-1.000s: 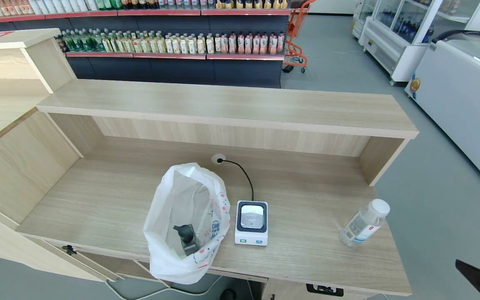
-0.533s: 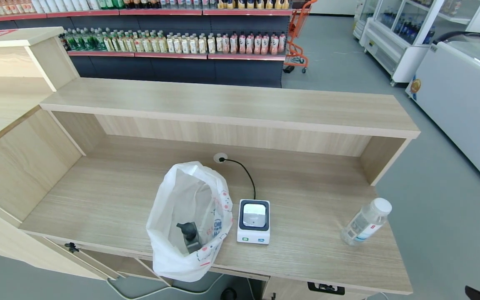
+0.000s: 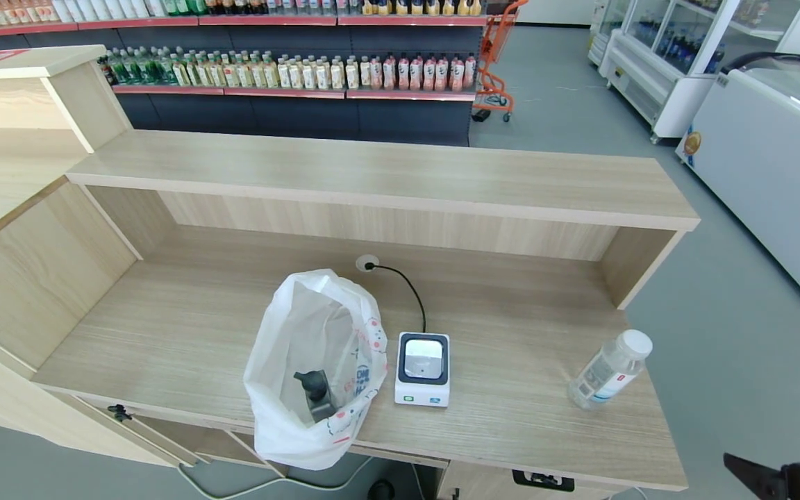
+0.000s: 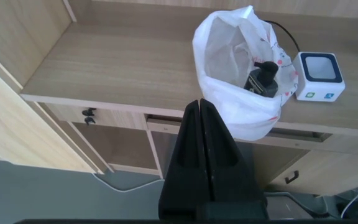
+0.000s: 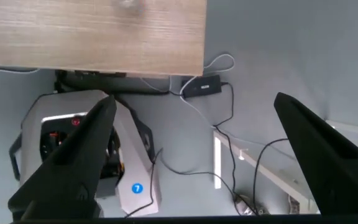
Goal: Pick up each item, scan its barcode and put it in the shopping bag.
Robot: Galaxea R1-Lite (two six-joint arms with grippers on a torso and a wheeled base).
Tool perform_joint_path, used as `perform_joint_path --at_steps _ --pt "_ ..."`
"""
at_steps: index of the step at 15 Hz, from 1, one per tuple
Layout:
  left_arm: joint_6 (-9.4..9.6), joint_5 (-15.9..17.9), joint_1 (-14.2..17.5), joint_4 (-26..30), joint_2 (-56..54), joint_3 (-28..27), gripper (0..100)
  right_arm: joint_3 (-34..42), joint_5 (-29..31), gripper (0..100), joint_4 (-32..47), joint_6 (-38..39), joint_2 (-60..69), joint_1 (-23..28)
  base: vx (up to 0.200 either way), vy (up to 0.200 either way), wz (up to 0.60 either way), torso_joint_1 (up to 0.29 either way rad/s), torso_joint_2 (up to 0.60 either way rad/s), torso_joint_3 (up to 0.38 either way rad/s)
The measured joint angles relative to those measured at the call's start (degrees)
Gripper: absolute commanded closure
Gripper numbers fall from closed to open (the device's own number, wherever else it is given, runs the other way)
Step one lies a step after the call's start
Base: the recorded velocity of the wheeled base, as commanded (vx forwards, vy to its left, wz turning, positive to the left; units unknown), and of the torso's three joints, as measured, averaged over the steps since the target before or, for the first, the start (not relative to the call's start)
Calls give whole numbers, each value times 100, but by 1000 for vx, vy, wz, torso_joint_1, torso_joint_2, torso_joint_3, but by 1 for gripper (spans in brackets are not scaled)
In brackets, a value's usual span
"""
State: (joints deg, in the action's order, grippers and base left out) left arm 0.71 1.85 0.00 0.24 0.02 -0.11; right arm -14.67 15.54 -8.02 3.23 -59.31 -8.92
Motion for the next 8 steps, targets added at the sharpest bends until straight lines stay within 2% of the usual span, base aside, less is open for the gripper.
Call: perform_joint_path --at_steps 1,4,8 --pt "-2 0 0 2 0 0 100 -18 -39 0 -438 51 -190 -63 0 0 0 0 0 0" --pt "-2 -2 0 0 0 0 100 28 129 0 -662 623 -728 -389 0 0 0 0 0 0" --pt "0 -2 0 0 0 0 100 32 402 0 -1278 703 -1558 -256 0 0 0 0 0 0"
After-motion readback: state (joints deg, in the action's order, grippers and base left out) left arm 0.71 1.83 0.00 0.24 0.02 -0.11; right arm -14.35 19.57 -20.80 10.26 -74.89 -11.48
